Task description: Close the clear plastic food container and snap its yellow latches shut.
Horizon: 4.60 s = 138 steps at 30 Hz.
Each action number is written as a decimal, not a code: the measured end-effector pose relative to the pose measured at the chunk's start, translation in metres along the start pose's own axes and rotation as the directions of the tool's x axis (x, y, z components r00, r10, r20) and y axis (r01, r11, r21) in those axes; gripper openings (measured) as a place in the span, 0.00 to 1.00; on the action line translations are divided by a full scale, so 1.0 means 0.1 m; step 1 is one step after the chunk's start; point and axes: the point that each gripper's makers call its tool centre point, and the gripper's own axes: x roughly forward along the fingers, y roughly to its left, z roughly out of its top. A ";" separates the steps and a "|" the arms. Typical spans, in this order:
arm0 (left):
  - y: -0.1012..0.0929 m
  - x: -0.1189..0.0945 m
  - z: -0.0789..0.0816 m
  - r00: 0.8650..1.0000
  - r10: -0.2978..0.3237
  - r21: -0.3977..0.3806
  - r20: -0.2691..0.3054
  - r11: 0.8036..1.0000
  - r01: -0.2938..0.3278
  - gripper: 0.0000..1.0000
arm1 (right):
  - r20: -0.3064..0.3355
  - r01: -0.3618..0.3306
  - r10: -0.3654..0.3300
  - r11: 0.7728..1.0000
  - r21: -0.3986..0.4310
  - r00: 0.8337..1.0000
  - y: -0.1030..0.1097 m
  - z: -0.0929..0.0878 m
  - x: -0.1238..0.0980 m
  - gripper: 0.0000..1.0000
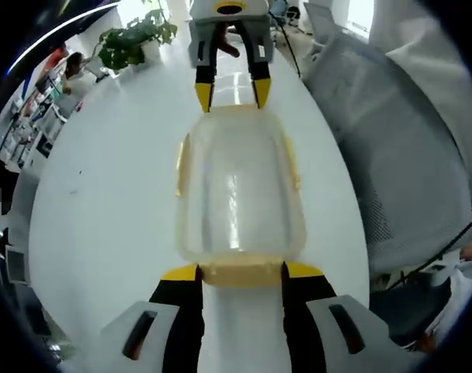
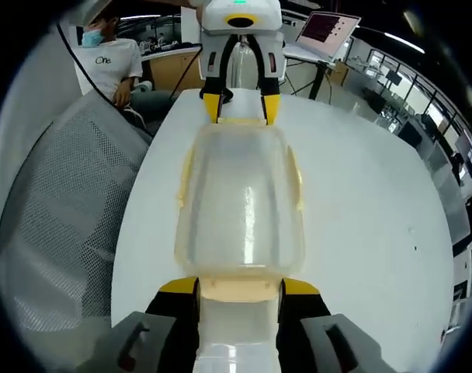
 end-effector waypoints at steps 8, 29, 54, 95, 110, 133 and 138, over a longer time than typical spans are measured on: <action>0.00 -0.07 0.22 1.000 0.007 0.004 0.001 1.000 -0.007 0.37 | -0.002 0.007 -0.007 1.000 -0.001 1.000 0.01 -0.07 -0.23 0.36; -0.14 -0.14 0.97 1.000 0.027 -0.008 0.005 1.000 -0.027 0.37 | -0.010 0.001 -0.002 0.999 -0.035 1.000 0.16 -0.45 -0.91 0.36; -0.03 0.22 1.79 0.999 0.032 0.021 -0.011 0.999 -0.032 0.36 | -0.030 0.032 -0.032 0.999 -0.027 0.999 0.13 -1.21 -1.40 0.36; 0.18 0.93 2.24 1.000 -0.013 0.037 -0.016 0.999 0.014 0.36 | -0.063 0.008 -0.007 1.000 0.023 0.998 0.00 -2.05 -1.35 0.36; 0.18 1.09 2.23 1.000 -0.023 0.014 -0.017 1.000 0.023 0.36 | -0.080 0.000 0.001 1.000 0.014 0.997 -0.02 -2.17 -1.26 0.36; 0.16 1.16 2.17 0.999 -0.043 0.005 -0.025 0.999 0.043 0.36 | -0.085 -0.019 0.021 1.000 0.021 0.996 -0.01 -2.18 -1.17 0.36; 0.15 1.16 2.15 0.998 -0.050 0.006 -0.029 0.999 0.050 0.36 | -0.081 -0.022 0.024 0.999 0.023 0.996 0.00 -2.19 -1.13 0.36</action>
